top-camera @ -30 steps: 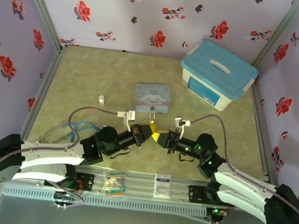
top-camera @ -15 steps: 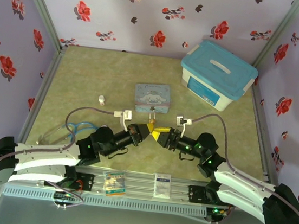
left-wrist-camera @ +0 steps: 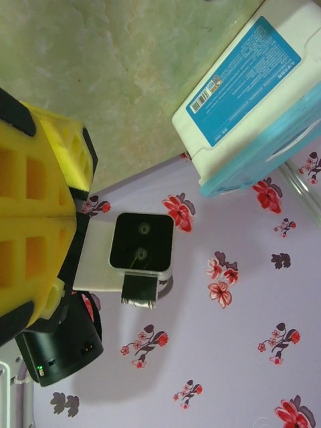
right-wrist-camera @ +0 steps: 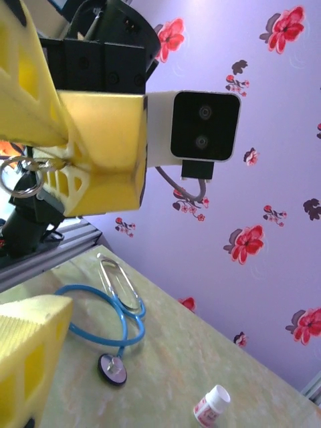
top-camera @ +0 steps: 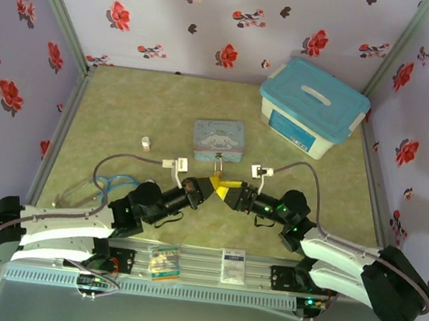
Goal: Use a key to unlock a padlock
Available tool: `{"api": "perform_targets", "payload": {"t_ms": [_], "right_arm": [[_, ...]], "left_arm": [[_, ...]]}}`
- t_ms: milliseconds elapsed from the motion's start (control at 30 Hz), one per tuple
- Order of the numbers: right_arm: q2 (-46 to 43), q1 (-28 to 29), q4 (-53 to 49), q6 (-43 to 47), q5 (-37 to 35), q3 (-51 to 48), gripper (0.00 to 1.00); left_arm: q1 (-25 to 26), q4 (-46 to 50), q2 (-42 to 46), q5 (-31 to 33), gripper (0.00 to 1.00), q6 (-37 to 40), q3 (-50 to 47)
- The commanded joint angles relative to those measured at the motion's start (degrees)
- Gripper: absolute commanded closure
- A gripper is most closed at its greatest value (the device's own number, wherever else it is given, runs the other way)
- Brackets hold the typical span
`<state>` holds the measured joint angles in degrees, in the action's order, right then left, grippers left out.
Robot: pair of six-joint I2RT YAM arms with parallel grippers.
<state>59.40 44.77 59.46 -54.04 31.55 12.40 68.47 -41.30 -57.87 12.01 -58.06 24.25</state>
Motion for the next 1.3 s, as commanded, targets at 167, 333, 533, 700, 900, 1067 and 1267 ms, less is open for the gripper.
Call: {"api": "perform_targets", "payload": {"t_ms": [167,333,533,700,900,1067,1267], "right_arm": [[-2.50,-0.40,1.41,0.36,2.28,0.24,0.39],[0.76,-0.21,7.77,-3.02,4.40,0.52,0.43],[5.06,0.08,12.73,-4.11,4.60,1.67,0.52],[9.99,0.50,18.63,-6.33,6.02,3.32,0.60],[11.89,0.74,19.90,-7.22,7.83,3.78,0.72],[11.31,1.05,19.90,-7.65,7.82,3.50,0.72],[11.48,1.43,19.91,-7.49,7.35,2.89,0.76]], "left_arm": [[0.01,-0.54,0.69,0.75,1.00,-0.33,-0.87],[0.02,-1.24,0.64,0.69,1.00,-0.82,-1.35],[-0.01,-2.54,-0.22,0.65,1.00,-1.16,-1.27],[-0.18,-3.17,-0.37,0.74,1.00,-1.09,-1.42],[-0.41,-4.65,-1.31,1.79,1.00,-2.00,-1.79],[-0.66,-5.46,-2.59,2.11,1.00,-2.22,-1.80],[-1.06,-6.80,-3.46,3.24,1.00,-2.05,-2.03]]}}
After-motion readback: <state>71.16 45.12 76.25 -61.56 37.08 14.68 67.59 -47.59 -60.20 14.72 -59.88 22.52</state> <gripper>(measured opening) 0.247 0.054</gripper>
